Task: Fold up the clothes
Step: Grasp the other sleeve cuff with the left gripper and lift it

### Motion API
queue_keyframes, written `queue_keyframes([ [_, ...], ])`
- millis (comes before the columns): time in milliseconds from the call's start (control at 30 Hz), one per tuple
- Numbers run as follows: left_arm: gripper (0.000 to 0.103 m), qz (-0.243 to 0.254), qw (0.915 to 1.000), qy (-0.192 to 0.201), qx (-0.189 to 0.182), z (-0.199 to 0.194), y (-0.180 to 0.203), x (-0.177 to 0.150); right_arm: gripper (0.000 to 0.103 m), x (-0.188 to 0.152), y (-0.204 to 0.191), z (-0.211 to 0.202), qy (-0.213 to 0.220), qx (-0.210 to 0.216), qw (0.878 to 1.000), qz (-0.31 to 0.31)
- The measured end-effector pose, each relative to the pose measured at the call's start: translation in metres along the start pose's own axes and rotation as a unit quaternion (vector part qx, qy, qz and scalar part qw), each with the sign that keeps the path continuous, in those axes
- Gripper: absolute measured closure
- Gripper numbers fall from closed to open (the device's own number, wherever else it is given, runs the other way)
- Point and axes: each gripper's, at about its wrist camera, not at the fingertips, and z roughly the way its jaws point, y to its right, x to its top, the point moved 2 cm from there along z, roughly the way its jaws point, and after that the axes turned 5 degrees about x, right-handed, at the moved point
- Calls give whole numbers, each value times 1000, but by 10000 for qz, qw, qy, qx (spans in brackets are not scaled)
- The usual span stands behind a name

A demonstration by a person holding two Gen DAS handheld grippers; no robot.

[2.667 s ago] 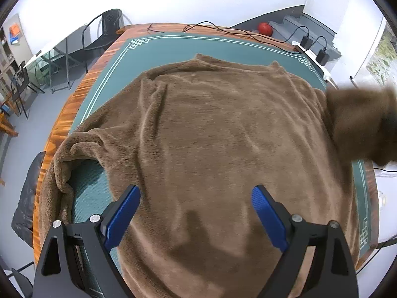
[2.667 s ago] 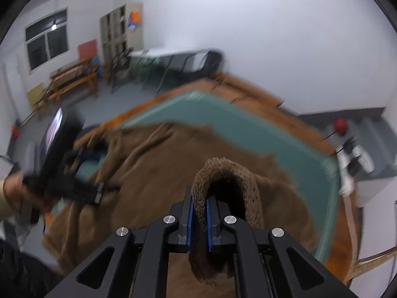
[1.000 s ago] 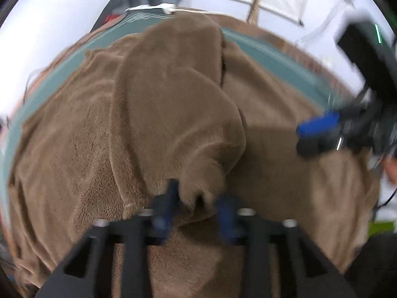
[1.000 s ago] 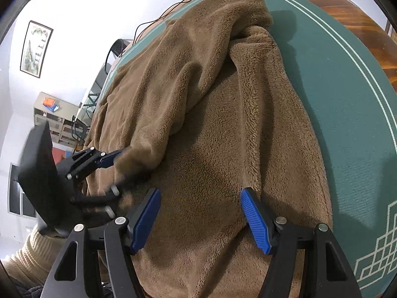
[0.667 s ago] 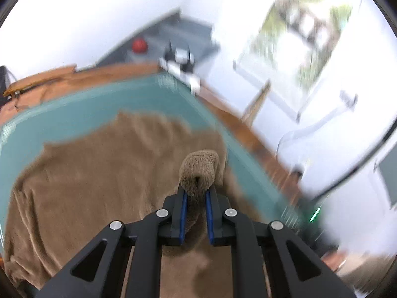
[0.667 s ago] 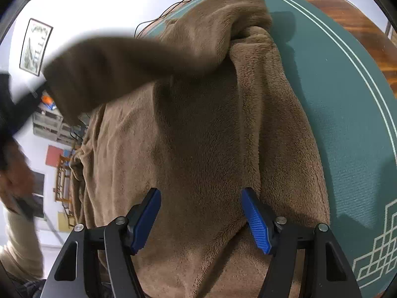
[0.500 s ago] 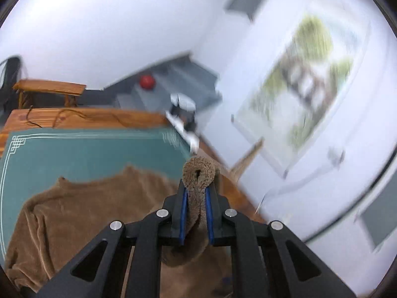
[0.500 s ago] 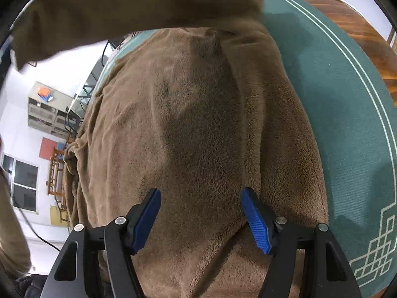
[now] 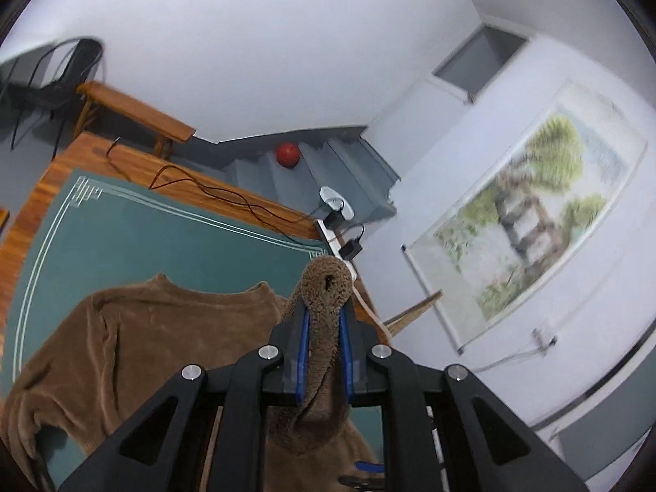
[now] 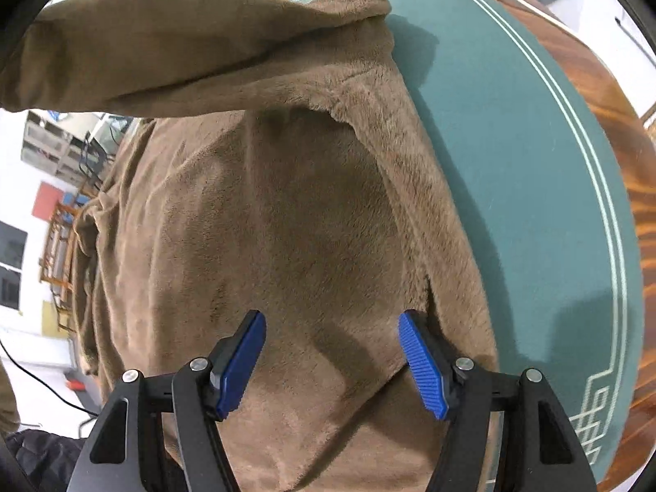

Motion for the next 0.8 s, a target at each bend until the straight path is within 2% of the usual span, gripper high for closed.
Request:
queue_keyframes([
  [67,88,-199,9998,68,46,-8,-12,2,34,1,0,-1,-72,-97,9999,-55],
  [167,88,-246,9991,37,345,-12,-29,-2,34,6,0,-9,-1,-39,10000,-77],
  [300,88,-348,9965,-156,740,-3,-50,-17,34,37,-2,-35,590,-55,9982,-59],
  [367,88,-443,9948,-211,889,0,-58,-23,34,60,-5,-42,855,-243,9959,-175],
  [433,88,-535,9934,-232,987,3,-67,-27,34,88,-10,-41,1071,-628,9916,-370],
  [567,88,-641,9917,-244,1091,3,-81,-32,34,145,-21,-12,1074,-1336,9821,-785],
  [700,88,-708,9902,-274,1169,3,-90,-36,34,201,-35,30,961,-1625,9776,-934],
  [800,88,-818,9882,-341,1246,5,-100,-39,34,239,-26,52,815,-1998,9728,-840],
])
